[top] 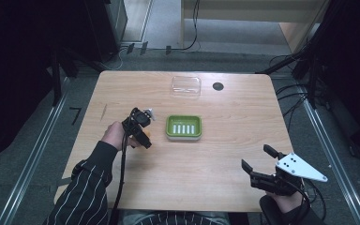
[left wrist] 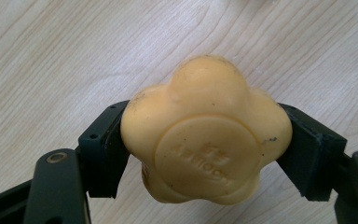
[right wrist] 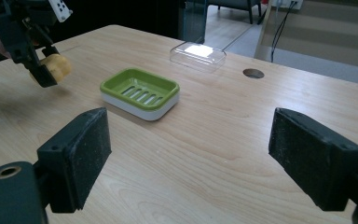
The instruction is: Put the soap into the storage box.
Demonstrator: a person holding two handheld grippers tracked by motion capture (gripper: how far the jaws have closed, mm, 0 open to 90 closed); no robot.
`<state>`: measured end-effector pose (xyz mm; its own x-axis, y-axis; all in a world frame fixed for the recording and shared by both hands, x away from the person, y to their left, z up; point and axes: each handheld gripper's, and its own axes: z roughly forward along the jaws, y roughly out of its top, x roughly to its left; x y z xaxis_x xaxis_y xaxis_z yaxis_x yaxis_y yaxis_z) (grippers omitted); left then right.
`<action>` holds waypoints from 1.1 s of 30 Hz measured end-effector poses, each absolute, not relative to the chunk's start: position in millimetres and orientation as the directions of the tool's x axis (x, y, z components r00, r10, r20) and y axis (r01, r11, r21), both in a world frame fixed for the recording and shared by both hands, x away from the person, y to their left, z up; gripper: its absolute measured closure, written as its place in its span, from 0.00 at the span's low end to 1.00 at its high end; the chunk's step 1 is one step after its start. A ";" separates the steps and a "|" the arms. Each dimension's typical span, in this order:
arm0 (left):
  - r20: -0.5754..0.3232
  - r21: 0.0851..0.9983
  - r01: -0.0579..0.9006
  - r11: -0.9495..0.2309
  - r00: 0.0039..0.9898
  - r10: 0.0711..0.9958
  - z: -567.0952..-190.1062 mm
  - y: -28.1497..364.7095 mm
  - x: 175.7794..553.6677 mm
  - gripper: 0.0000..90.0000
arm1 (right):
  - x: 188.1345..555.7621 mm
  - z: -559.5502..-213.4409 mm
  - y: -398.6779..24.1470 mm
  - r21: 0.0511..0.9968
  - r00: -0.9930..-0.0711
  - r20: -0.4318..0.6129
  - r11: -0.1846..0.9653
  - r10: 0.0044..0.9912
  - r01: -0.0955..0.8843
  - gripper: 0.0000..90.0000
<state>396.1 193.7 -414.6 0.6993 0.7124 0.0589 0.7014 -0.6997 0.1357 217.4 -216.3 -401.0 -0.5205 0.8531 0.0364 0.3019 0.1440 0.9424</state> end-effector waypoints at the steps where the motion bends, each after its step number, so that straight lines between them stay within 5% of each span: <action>1: 0.056 0.137 0.698 -0.703 0.703 0.709 -414.5 192.5 396.4 0.29 | 216.8 -401.0 -216.9 0.942 -0.519 0.036 0.145 0.854 0.304 0.15; 33: 0.075 0.155 0.626 -0.765 0.764 0.640 -402.4 159.6 412.0 0.29 | 205.9 -401.5 -225.1 0.940 -0.483 0.036 0.134 0.875 0.313 0.15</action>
